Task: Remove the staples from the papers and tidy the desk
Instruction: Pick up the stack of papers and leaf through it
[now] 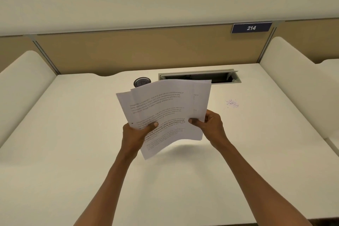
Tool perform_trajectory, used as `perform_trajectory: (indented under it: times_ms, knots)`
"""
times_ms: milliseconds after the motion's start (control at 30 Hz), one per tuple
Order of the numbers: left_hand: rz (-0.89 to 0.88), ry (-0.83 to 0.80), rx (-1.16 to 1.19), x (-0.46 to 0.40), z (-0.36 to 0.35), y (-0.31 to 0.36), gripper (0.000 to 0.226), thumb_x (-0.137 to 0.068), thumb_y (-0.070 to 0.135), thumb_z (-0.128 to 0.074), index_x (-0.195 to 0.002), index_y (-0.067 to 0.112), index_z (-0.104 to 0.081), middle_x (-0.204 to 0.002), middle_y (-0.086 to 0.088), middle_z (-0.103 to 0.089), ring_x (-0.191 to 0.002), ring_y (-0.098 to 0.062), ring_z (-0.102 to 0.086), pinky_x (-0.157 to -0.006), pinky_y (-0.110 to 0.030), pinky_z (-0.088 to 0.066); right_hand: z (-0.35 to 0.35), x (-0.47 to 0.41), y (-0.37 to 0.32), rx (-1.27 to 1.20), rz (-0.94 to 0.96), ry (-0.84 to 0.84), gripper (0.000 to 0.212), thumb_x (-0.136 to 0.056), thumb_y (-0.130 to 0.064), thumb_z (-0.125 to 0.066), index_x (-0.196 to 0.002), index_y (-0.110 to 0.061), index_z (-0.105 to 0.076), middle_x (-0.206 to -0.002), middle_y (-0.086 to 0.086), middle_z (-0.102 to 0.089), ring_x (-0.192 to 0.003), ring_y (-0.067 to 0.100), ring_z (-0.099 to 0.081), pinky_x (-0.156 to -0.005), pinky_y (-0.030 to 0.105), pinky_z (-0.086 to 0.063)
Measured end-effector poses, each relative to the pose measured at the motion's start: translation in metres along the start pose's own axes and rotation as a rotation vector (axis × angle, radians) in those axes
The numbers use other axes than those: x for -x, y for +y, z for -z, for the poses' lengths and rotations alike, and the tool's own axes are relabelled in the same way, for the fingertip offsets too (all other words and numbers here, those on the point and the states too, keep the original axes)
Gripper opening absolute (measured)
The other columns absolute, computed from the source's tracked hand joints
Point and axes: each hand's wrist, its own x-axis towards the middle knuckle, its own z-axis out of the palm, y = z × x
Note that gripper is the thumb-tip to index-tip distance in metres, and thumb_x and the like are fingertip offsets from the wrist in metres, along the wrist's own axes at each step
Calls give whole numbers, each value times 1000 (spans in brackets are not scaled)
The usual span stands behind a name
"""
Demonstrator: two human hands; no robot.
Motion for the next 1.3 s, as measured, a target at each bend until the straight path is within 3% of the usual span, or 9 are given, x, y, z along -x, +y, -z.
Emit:
perform_trajectory:
  times_ms: [100,200,300,433,600,800,1033,1200,1300]
  knots:
    - [-13,-43,-11,-2,2,6,42,-71,9,-89,-109,18,-73,-104,3,-78,-95,-16,-75,-80,-34,-62,2,2,-5,-27,17,-41,39,-71,-13,-84,-107,-15,-69,-99,-4,-75,-84,13,-72,-66,21,-56]
    - [4,-67,-35,0,-2,2,44,-69,11,-90,-109,16,-73,-104,0,-78,-95,-21,-75,-83,-43,-62,-2,6,1,-24,-32,-37,43,-68,-16,-87,-107,-14,-67,-99,-2,-75,-85,16,-72,-69,27,-59]
    - [18,-50,-31,5,-8,-3,42,-70,9,-89,-108,17,-74,-103,0,-78,-95,-21,-75,-85,-46,-61,-7,9,8,-39,-47,-44,40,-70,-14,-86,-106,-12,-68,-100,0,-75,-88,19,-72,-71,31,-60]
    - [29,-34,-21,9,-13,-6,42,-70,10,-89,-108,20,-74,-103,1,-78,-94,-21,-75,-85,-48,-61,-9,14,5,-60,-41,-27,29,-75,-10,-81,-102,-12,-69,-97,-1,-75,-84,18,-71,-64,20,-55]
    - [-30,-24,8,5,-14,8,40,-71,7,-88,-104,23,-75,-101,2,-79,-91,-20,-76,-79,-40,-61,-5,12,-11,-57,0,-28,24,-77,-12,-80,-97,-19,-70,-94,-7,-75,-78,12,-72,-64,21,-56]
    - [-48,-29,-98,4,-6,1,49,-65,18,-94,-109,19,-73,-102,6,-78,-93,-16,-75,-81,-39,-62,-1,17,-7,-70,12,-82,42,-71,-13,-84,-110,-15,-68,-102,-2,-75,-90,18,-72,-74,29,-59]
    - [-45,23,-53,8,-18,-3,43,-69,19,-93,-107,24,-73,-101,6,-78,-91,-17,-75,-75,-39,-62,-14,14,-5,-60,-17,-44,31,-76,-10,-80,-105,-14,-70,-97,-2,-76,-86,18,-72,-75,36,-60]
    - [-65,66,-48,3,-18,-3,34,-71,11,-90,-100,20,-74,-95,9,-78,-84,-8,-73,-70,-23,-58,-6,8,-9,-74,33,-20,30,-74,-7,-81,-101,-14,-71,-95,-3,-75,-84,17,-71,-69,25,-58]
    - [-13,30,-80,6,-13,-18,29,-73,11,-88,-98,20,-75,-96,7,-79,-88,-12,-74,-78,-30,-59,-5,11,7,-86,-9,-25,32,-70,-1,-82,-100,-10,-71,-96,1,-75,-89,23,-71,-67,22,-55]
